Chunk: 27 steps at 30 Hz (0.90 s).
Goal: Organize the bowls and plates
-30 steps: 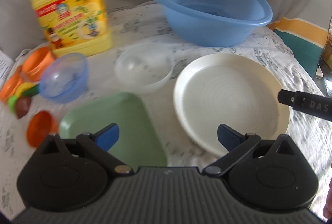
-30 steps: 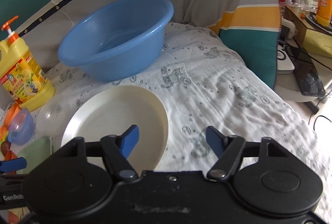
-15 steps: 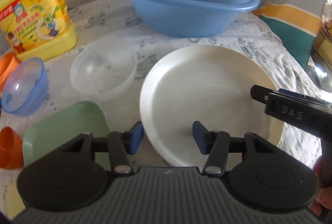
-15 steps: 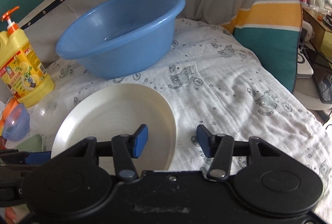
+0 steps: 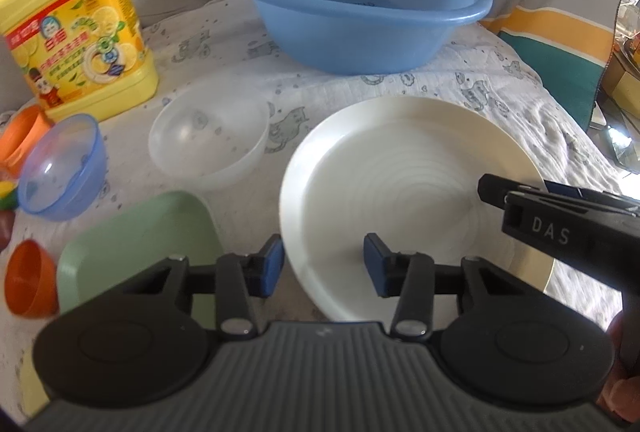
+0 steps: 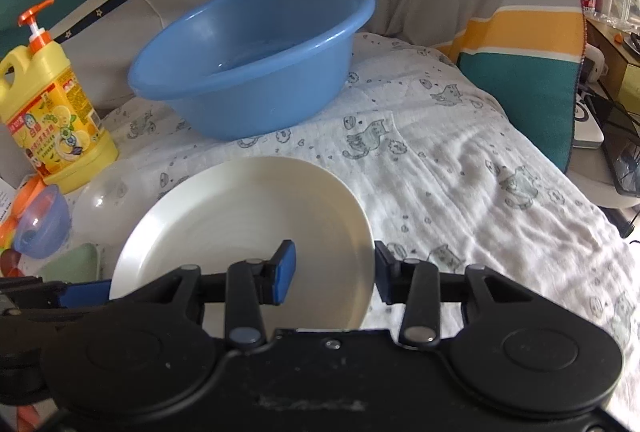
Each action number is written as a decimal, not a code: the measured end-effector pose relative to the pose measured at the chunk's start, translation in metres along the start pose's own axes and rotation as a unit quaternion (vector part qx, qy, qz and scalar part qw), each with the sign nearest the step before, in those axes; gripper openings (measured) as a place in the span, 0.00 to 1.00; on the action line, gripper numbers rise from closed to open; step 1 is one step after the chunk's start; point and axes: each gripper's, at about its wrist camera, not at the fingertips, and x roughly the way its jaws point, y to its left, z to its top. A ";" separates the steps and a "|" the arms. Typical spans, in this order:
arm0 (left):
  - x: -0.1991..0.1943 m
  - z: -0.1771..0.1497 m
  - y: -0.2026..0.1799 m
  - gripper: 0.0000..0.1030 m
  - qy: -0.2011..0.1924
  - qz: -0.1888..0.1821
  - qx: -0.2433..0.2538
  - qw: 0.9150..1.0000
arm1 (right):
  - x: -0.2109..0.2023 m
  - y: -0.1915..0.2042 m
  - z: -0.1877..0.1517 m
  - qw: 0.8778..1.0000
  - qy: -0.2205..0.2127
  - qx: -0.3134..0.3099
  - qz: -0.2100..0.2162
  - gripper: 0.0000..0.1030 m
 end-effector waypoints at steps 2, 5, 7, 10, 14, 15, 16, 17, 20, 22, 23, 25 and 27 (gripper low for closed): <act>-0.009 -0.005 0.001 0.42 -0.001 0.001 -0.001 1.000 | -0.011 0.003 -0.004 1.000 -0.003 -0.005 0.000 0.40; -0.025 -0.013 0.002 0.42 0.001 -0.002 -0.004 1.000 | -0.030 0.006 -0.011 1.000 -0.005 -0.009 0.003 0.40; -0.037 -0.020 0.004 0.42 0.004 -0.005 -0.006 1.000 | -0.043 0.008 -0.016 1.000 -0.006 -0.009 0.007 0.40; -0.056 -0.033 0.004 0.42 0.003 -0.009 -0.012 1.000 | -0.065 0.013 -0.024 1.000 -0.010 -0.013 0.012 0.40; -0.080 -0.051 0.005 0.47 0.000 -0.008 -0.017 1.000 | -0.095 0.021 -0.038 1.000 -0.012 -0.021 0.019 0.40; -0.087 -0.056 0.005 0.48 -0.001 -0.008 -0.018 1.000 | -0.100 0.023 -0.041 0.999 -0.012 -0.023 0.020 0.40; -0.093 -0.061 0.004 0.49 -0.003 -0.007 -0.018 1.000 | -0.108 0.025 -0.046 0.999 -0.011 -0.024 0.020 0.40; -0.099 -0.066 0.003 0.49 -0.004 -0.006 -0.018 1.000 | -0.116 0.025 -0.052 0.999 -0.011 -0.025 0.021 0.40; -0.115 -0.081 0.001 0.51 -0.009 -0.007 -0.014 1.000 | -0.135 0.028 -0.066 0.999 -0.008 -0.028 0.020 0.40; -0.123 -0.092 0.001 0.51 -0.009 -0.009 -0.013 1.000 | -0.149 0.029 -0.077 0.999 -0.005 -0.029 0.019 0.40; -0.127 -0.096 0.001 0.51 -0.010 -0.011 -0.013 1.000 | -0.154 0.029 -0.082 0.999 -0.004 -0.029 0.019 0.40; -0.133 -0.106 0.002 0.51 -0.012 -0.013 -0.014 1.000 | -0.164 0.029 -0.090 0.999 -0.002 -0.031 0.018 0.40; -0.138 -0.115 0.002 0.51 -0.013 -0.013 -0.015 1.000 | -0.172 0.030 -0.098 0.999 -0.001 -0.035 0.018 0.40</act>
